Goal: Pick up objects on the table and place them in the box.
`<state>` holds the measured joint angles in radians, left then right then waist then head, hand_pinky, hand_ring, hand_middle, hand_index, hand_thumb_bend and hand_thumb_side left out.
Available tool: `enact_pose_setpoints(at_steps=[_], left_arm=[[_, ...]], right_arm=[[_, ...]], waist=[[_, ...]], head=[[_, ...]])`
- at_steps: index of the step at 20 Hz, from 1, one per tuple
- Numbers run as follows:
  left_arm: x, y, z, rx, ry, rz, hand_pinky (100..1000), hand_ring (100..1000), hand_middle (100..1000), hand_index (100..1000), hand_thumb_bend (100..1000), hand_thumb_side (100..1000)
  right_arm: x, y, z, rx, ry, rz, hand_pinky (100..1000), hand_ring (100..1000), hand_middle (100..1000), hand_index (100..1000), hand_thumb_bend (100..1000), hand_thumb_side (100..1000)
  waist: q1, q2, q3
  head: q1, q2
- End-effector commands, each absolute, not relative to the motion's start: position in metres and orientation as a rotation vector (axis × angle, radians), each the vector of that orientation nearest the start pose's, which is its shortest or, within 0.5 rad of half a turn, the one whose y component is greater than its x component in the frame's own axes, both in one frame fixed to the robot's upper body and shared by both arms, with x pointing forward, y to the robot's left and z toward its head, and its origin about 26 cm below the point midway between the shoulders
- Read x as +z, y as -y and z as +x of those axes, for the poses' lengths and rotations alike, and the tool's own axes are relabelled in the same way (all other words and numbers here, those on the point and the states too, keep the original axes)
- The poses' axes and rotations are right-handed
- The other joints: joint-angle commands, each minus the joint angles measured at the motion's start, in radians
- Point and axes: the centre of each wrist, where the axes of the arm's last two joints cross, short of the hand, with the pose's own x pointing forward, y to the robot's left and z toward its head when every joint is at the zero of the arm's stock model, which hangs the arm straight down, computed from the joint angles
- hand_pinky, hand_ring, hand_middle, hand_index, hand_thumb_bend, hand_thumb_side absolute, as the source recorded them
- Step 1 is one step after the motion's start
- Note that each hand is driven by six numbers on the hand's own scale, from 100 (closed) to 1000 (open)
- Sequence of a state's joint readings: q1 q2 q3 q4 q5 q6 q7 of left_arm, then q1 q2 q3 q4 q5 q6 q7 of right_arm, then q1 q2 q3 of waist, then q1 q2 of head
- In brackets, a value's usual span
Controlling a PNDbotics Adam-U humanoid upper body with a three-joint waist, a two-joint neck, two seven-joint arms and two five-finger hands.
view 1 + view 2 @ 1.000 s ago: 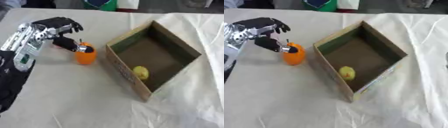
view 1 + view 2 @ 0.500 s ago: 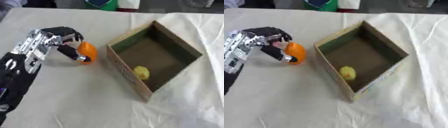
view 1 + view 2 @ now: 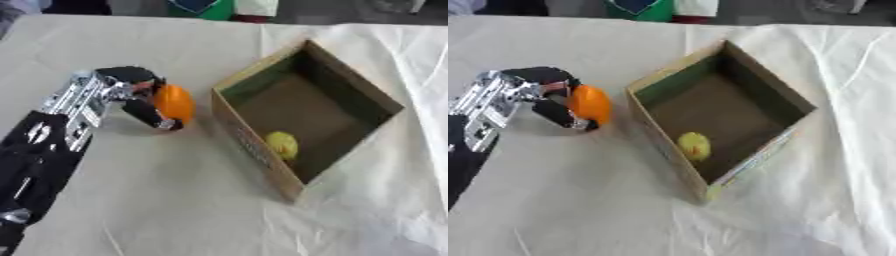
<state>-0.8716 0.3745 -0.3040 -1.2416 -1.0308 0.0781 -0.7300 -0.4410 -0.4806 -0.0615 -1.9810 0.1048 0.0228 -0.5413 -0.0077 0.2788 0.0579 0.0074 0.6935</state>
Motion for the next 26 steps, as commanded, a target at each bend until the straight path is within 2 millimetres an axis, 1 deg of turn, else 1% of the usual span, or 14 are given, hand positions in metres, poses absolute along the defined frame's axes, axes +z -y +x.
enact_pose_setpoints(at_steps=[1,2,4,5,6,7,8,9,10,12,15,18,22,26], left_arm=[[0.215,-0.194,0.445,-1.626,1.193,0.867,474,694,637,759,331,552],[0.214,-0.194,0.445,-1.607,1.207,0.857,453,672,613,738,261,504],[0.214,-0.195,0.446,-1.567,1.24,0.832,435,646,582,708,198,454],[0.215,-0.196,0.445,-1.555,1.251,0.823,424,630,568,689,143,391],[0.216,-0.196,0.445,-1.547,1.258,0.816,421,627,566,687,135,380],[0.218,-0.196,0.444,-1.542,1.264,0.812,398,604,552,673,100,247],[0.22,-0.196,0.444,-1.54,1.269,0.811,395,601,550,671,100,190],[0.222,-0.196,0.443,-1.54,1.273,0.809,391,594,549,670,100,173],[0.224,-0.196,0.442,-1.54,1.278,0.807,390,593,549,670,100,178],[0.231,-0.195,0.439,-1.539,1.3,0.806,380,577,536,658,100,245],[0.247,-0.193,0.432,-1.527,1.363,0.813,355,550,514,638,100,292],[0.27,-0.189,0.422,-1.484,1.456,0.851,325,523,491,615,100,302],[0.302,-0.18,0.404,-1.428,1.6,0.975,296,503,472,597,100,310],[0.325,-0.164,0.385,-1.399,1.726,1.073,289,498,471,596,100,312]], right_arm=[[0.27,0.285,0.304,-0.124,2.526,-0.719,737,585,463,654,100,390],[0.27,0.285,0.304,-0.125,2.525,-0.719,738,585,463,654,100,389],[0.269,0.285,0.304,-0.125,2.521,-0.722,738,585,462,654,100,389],[0.268,0.286,0.304,-0.126,2.519,-0.724,738,585,462,654,100,389],[0.268,0.286,0.304,-0.126,2.517,-0.726,738,585,462,654,100,389],[0.268,0.286,0.304,-0.126,2.517,-0.727,738,585,463,654,100,389],[0.268,0.286,0.304,-0.125,2.516,-0.728,738,585,463,654,100,389],[0.268,0.286,0.304,-0.124,2.516,-0.729,738,586,463,654,100,389],[0.268,0.286,0.304,-0.124,2.516,-0.73,738,586,463,654,100,389],[0.268,0.287,0.303,-0.123,2.514,-0.733,738,586,463,654,100,388],[0.267,0.287,0.303,-0.122,2.511,-0.735,738,586,463,654,100,388],[0.267,0.287,0.303,-0.121,2.511,-0.733,738,587,463,654,100,388],[0.267,0.287,0.303,-0.12,2.511,-0.732,738,587,464,654,100,388],[0.268,0.286,0.304,-0.119,2.514,-0.728,737,588,464,654,100,388]], waist=[[0.0,-0.014,-0.002],[0.0,-0.014,-0.003],[0.0,-0.014,-0.001],[0.001,-0.014,0.0],[0.001,-0.014,0.001],[0.001,-0.015,0.002],[0.001,-0.015,0.003],[0.001,-0.016,0.004],[0.001,-0.017,0.004],[0.001,-0.019,0.005],[0.002,-0.02,0.007],[0.001,-0.021,0.007],[0.002,-0.022,0.003],[0.002,-0.023,0.0]], head=[[0.001,-0.005],[0.001,-0.004],[-0.001,-0.003],[-0.001,-0.002],[-0.001,-0.001],[-0.002,-0.001],[-0.003,-0.001],[-0.004,-0.001],[-0.004,0.0],[-0.005,0.003],[-0.007,0.004],[-0.007,0.003],[-0.008,0.0],[-0.006,-0.003]])
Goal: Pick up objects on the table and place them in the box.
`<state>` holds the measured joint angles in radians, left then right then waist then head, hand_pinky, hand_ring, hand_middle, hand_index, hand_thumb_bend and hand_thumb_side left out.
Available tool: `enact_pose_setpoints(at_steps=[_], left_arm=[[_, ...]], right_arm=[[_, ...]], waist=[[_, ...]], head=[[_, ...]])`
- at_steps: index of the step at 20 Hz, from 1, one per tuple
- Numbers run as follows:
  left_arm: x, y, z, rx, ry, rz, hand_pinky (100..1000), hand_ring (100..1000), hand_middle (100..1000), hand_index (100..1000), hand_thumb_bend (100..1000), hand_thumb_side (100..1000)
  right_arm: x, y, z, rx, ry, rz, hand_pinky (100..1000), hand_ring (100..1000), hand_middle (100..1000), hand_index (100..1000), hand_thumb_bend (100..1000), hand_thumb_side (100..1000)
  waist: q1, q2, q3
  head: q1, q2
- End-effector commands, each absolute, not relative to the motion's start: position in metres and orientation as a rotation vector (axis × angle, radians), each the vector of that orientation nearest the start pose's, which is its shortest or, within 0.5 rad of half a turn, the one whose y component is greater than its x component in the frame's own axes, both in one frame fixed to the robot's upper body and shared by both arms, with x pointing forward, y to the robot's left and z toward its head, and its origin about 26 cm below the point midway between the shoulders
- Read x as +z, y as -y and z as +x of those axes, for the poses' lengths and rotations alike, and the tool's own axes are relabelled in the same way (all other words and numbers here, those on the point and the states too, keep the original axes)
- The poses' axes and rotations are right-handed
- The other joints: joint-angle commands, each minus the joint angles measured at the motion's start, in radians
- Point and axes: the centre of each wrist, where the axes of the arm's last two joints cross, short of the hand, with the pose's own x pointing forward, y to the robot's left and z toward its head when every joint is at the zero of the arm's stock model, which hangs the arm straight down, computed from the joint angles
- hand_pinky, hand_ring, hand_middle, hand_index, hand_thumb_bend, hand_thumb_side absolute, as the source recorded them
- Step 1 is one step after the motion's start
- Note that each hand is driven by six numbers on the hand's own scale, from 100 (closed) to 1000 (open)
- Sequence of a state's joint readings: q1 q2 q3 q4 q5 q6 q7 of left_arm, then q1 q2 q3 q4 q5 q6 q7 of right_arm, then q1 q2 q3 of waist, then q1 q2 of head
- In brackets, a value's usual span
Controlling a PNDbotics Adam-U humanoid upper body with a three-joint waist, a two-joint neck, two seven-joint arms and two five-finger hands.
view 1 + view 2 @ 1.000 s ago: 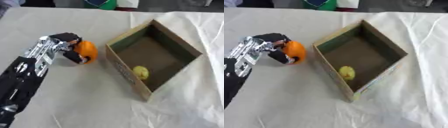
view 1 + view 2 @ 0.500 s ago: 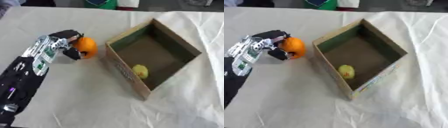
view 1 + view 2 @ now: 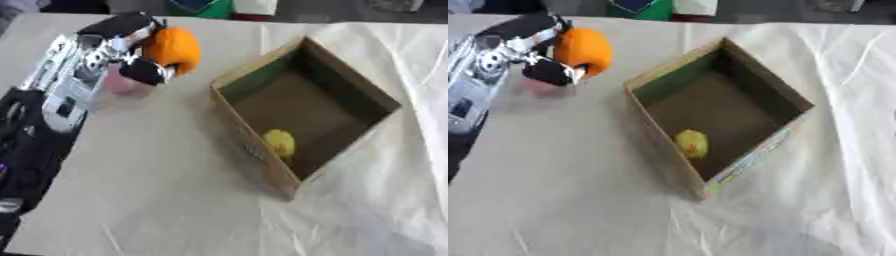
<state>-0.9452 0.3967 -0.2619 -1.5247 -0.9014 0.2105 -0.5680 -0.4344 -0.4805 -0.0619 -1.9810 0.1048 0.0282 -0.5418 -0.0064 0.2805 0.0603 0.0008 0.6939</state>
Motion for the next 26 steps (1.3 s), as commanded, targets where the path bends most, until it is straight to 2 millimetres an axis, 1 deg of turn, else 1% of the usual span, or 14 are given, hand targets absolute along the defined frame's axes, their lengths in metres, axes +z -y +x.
enact_pose_setpoints(at_steps=[1,4,6,9,11,14,18,21,26], left_arm=[[0.329,-0.159,0.381,-1.391,1.755,1.092,286,496,472,598,100,314],[0.34,-0.143,0.37,-1.341,1.862,1.162,280,491,467,594,100,320],[0.34,-0.129,0.365,-1.314,1.934,1.175,275,488,463,589,100,325],[0.333,-0.109,0.36,-1.311,2.016,1.166,275,490,465,590,100,330],[0.326,-0.093,0.357,-1.338,2.061,1.157,278,493,469,592,100,330],[0.313,-0.074,0.356,-1.392,2.086,1.172,284,499,473,595,100,323],[0.298,-0.059,0.36,-1.459,2.064,1.168,286,502,486,597,100,308],[0.288,-0.052,0.364,-1.502,2.041,1.147,289,504,485,600,100,286],[0.273,-0.044,0.366,-1.566,2.013,1.089,298,512,488,605,100,250]], right_arm=[[0.268,0.286,0.304,-0.119,2.515,-0.727,737,588,464,654,100,389],[0.269,0.285,0.304,-0.119,2.522,-0.718,736,589,465,654,100,389],[0.271,0.283,0.304,-0.119,2.53,-0.71,736,589,465,654,100,390],[0.273,0.281,0.305,-0.113,2.544,-0.691,735,590,466,654,100,380],[0.275,0.278,0.305,-0.108,2.555,-0.674,735,590,466,654,100,392],[0.277,0.275,0.306,-0.104,2.568,-0.651,736,590,466,654,100,394],[0.278,0.272,0.306,-0.107,2.573,-0.634,738,590,465,654,100,397],[0.279,0.271,0.307,-0.11,2.574,-0.629,738,590,465,654,100,397],[0.279,0.27,0.307,-0.111,2.574,-0.626,738,590,465,653,100,398]], waist=[[0.001,-0.025,-0.004],[0.001,-0.026,-0.009],[0.0,-0.025,-0.014],[0.0,-0.023,-0.018],[0.001,-0.021,-0.02],[0.002,-0.017,-0.023],[0.006,-0.01,-0.03],[0.008,-0.005,-0.032],[0.011,-0.002,-0.034]], head=[[0.001,-0.004],[0.007,-0.005],[0.014,-0.003],[0.023,0.003],[0.03,0.006],[0.039,0.007],[0.046,0.0],[0.047,-0.004],[0.047,0.0]])
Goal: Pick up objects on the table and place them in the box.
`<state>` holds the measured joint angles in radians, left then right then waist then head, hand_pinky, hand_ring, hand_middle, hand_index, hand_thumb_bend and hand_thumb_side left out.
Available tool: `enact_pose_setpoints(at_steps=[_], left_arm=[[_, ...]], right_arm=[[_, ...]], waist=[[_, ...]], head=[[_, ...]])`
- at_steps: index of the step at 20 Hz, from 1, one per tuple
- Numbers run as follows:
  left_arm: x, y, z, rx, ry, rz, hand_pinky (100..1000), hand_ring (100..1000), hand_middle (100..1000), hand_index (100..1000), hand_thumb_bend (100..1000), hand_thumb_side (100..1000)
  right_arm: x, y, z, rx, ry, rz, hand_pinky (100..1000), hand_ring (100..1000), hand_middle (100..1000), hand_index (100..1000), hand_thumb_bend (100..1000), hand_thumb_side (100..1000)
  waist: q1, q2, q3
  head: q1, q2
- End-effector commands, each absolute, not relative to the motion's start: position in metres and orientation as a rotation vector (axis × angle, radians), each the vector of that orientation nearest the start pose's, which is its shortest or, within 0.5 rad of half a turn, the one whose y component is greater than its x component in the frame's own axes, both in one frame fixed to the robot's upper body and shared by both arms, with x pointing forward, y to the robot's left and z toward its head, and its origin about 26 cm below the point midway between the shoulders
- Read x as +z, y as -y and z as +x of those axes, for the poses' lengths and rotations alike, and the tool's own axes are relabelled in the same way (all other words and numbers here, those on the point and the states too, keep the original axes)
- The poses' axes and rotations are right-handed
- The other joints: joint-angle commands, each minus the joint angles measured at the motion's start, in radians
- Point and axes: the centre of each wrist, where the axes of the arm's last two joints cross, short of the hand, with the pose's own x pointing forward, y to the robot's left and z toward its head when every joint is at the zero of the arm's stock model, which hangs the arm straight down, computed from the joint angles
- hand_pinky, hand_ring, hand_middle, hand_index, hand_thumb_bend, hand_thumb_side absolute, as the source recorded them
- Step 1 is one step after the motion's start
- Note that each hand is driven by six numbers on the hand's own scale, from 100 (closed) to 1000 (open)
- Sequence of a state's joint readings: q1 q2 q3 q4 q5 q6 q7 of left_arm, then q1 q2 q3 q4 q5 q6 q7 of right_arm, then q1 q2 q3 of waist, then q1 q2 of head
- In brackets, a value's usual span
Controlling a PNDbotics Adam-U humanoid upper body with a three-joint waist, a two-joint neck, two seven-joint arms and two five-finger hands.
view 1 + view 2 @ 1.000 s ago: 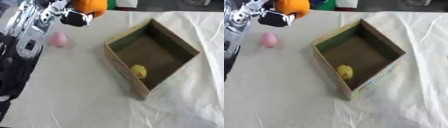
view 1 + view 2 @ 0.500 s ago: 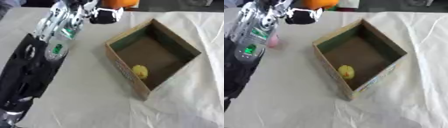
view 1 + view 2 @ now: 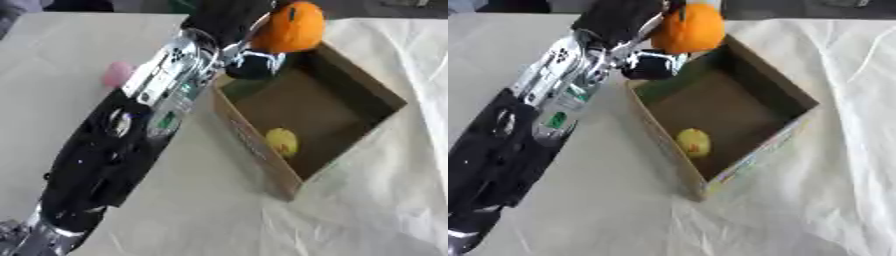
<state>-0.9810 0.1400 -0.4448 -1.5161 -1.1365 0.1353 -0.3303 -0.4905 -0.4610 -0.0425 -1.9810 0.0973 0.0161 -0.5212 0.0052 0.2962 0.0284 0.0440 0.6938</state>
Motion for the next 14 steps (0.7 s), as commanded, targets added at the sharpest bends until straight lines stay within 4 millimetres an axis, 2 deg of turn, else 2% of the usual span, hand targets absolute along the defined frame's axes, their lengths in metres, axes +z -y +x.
enact_pose_setpoints(at_steps=[1,3,5,7,8,9,10,11,12,13,14], left_arm=[[0.27,-0.042,0.366,1.998,-2.539,-1.369,301,515,490,607,100,242],[0.266,-0.04,0.366,2.039,-2.511,-1.349,321,538,500,619,100,205],[0.262,-0.038,0.367,2.106,-2.457,-1.334,355,567,527,672,100,169],[0.259,-0.037,0.369,2.191,-2.384,-1.334,375,592,554,704,100,203],[0.258,-0.038,0.37,2.236,-2.343,-1.339,409,619,587,747,100,268],[0.258,-0.038,0.37,2.274,-2.308,-1.346,418,627,596,760,106,287],[0.258,-0.039,0.37,2.307,-2.273,-1.355,468,684,656,817,194,406],[0.258,-0.039,0.371,2.343,-2.236,-1.364,478,695,668,828,217,434],[0.258,-0.04,0.371,2.372,-2.208,-1.372,501,723,698,853,290,519],[0.259,-0.04,0.37,2.391,-2.189,-1.382,512,738,714,866,337,560],[0.26,-0.041,0.37,2.403,-2.174,-1.394,547,774,752,894,449,656]], right_arm=[[0.279,0.27,0.307,-0.111,2.574,-0.624,738,590,465,653,100,399],[0.279,0.269,0.307,-0.11,2.576,-0.619,739,590,465,653,100,399],[0.279,0.269,0.307,-0.11,2.574,-0.616,739,590,465,653,100,400],[0.278,0.269,0.307,-0.112,2.572,-0.616,740,590,465,653,100,400],[0.278,0.269,0.307,-0.112,2.571,-0.616,740,591,465,653,100,400],[0.278,0.269,0.307,-0.113,2.57,-0.617,740,591,465,653,100,400],[0.277,0.27,0.307,-0.113,2.569,-0.619,740,591,465,653,100,400],[0.277,0.27,0.307,-0.114,2.567,-0.62,740,591,465,653,100,400],[0.277,0.27,0.307,-0.114,2.566,-0.621,740,591,465,653,100,400],[0.277,0.27,0.307,-0.115,2.566,-0.621,740,591,465,653,100,401],[0.277,0.27,0.307,-0.116,2.565,-0.622,741,591,465,653,100,401]], waist=[[0.0,-0.017,-0.003],[0.0,-0.017,-0.004],[0.001,-0.017,-0.004],[0.001,-0.018,-0.003],[0.001,-0.018,-0.002],[0.001,-0.019,-0.002],[0.002,-0.019,-0.001],[0.002,-0.02,-0.001],[0.002,-0.02,-0.001],[0.002,-0.021,-0.001],[0.002,-0.021,-0.001]], head=[[0.004,0.0],[0.005,-0.002],[0.006,-0.003],[0.006,-0.004],[0.005,-0.004],[0.005,-0.005],[0.005,-0.005],[0.004,-0.005],[0.004,-0.005],[0.004,-0.005],[0.004,-0.005]])
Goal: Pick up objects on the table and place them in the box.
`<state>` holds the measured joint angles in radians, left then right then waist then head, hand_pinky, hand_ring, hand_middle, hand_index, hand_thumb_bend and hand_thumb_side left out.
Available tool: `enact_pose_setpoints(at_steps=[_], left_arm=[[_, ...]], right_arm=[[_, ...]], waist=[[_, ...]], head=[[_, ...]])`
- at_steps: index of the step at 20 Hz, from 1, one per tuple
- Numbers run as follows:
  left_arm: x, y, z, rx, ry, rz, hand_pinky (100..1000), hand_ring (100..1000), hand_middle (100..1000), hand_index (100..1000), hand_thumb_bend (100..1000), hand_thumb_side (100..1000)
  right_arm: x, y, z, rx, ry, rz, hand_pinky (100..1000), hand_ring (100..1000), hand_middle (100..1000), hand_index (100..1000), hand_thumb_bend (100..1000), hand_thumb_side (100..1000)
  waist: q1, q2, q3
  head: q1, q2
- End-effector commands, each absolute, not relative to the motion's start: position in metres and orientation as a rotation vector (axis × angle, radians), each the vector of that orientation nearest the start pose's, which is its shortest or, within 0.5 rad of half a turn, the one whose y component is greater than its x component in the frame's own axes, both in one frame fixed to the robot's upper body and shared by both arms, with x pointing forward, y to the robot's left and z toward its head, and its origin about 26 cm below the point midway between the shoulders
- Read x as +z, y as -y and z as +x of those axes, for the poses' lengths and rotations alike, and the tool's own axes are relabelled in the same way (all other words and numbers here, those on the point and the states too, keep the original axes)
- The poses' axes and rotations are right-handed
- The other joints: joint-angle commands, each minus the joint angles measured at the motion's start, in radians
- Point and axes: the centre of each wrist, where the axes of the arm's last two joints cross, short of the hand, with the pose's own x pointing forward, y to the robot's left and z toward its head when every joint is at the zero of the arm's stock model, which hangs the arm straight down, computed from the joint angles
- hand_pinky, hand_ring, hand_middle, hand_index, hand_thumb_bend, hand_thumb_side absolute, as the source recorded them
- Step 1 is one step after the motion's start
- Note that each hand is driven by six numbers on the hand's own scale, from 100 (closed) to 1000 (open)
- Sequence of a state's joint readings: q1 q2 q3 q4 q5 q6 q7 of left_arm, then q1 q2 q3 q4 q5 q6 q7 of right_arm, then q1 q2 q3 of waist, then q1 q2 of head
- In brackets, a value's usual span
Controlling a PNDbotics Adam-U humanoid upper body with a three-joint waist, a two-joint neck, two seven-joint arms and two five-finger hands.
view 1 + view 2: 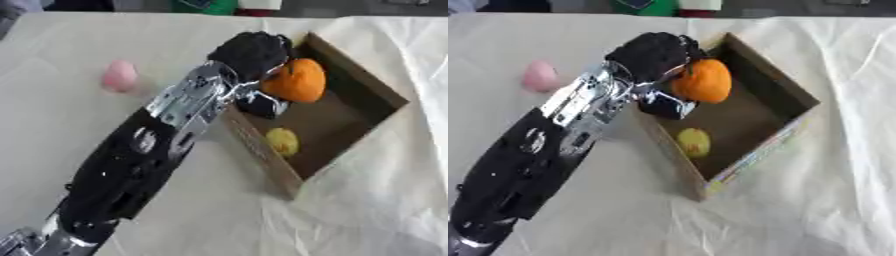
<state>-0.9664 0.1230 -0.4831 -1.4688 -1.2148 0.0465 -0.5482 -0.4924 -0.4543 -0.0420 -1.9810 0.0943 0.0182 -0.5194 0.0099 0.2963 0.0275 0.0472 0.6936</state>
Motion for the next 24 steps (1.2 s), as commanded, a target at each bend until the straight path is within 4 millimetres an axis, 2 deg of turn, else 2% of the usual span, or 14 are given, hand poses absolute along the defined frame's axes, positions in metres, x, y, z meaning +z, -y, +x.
enact_pose_setpoints(at_steps=[1,2,3,4,6,11,16,20,24], left_arm=[[0.261,-0.041,0.369,2.412,-2.16,-1.407,558,783,760,900,479,682],[0.262,-0.041,0.368,2.419,-2.148,-1.418,595,816,791,918,592,763],[0.262,-0.042,0.368,2.425,-2.136,-1.426,600,824,798,922,617,780],[0.263,-0.042,0.367,2.431,-2.129,-1.432,618,844,818,935,697,828],[0.265,-0.043,0.366,2.43,-2.126,-1.445,624,851,826,941,737,851],[0.274,-0.046,0.362,2.312,-2.237,-1.485,605,841,821,933,714,849],[0.287,-0.056,0.355,2.079,-2.427,-1.543,547,796,769,882,608,830],[0.302,-0.079,0.35,1.89,-2.537,-1.623,540,787,760,877,595,820],[0.316,-0.114,0.35,1.835,-2.558,-1.745,545,788,767,881,591,833]], right_arm=[[0.277,0.27,0.307,-0.117,2.564,-0.622,740,591,465,653,100,401],[0.277,0.27,0.307,-0.117,2.564,-0.622,740,591,465,653,100,401],[0.276,0.27,0.307,-0.117,2.564,-0.622,740,591,465,653,100,401],[0.276,0.27,0.307,-0.118,2.563,-0.622,740,591,465,653,100,400],[0.276,0.27,0.307,-0.119,2.563,-0.623,741,591,465,653,100,401],[0.276,0.271,0.307,-0.123,2.56,-0.623,741,592,465,653,100,401],[0.275,0.272,0.307,-0.126,2.556,-0.631,741,592,464,652,100,400],[0.274,0.274,0.306,-0.132,2.551,-0.644,741,593,465,652,100,402],[0.273,0.275,0.306,-0.128,2.548,-0.656,741,594,465,652,100,401]], waist=[[-0.003,-0.022,0.0],[-0.003,-0.022,0.0],[-0.003,-0.022,-0.001],[-0.003,-0.022,-0.001],[-0.004,-0.022,-0.001],[-0.005,-0.023,-0.001],[-0.007,-0.025,0.004],[-0.006,-0.027,0.019],[-0.004,-0.031,0.032]], head=[[0.001,-0.005],[0.001,-0.006],[0.002,-0.007],[0.003,-0.008],[0.003,-0.009],[0.005,-0.014],[0.008,-0.013],[0.002,0.0],[-0.005,0.018]])
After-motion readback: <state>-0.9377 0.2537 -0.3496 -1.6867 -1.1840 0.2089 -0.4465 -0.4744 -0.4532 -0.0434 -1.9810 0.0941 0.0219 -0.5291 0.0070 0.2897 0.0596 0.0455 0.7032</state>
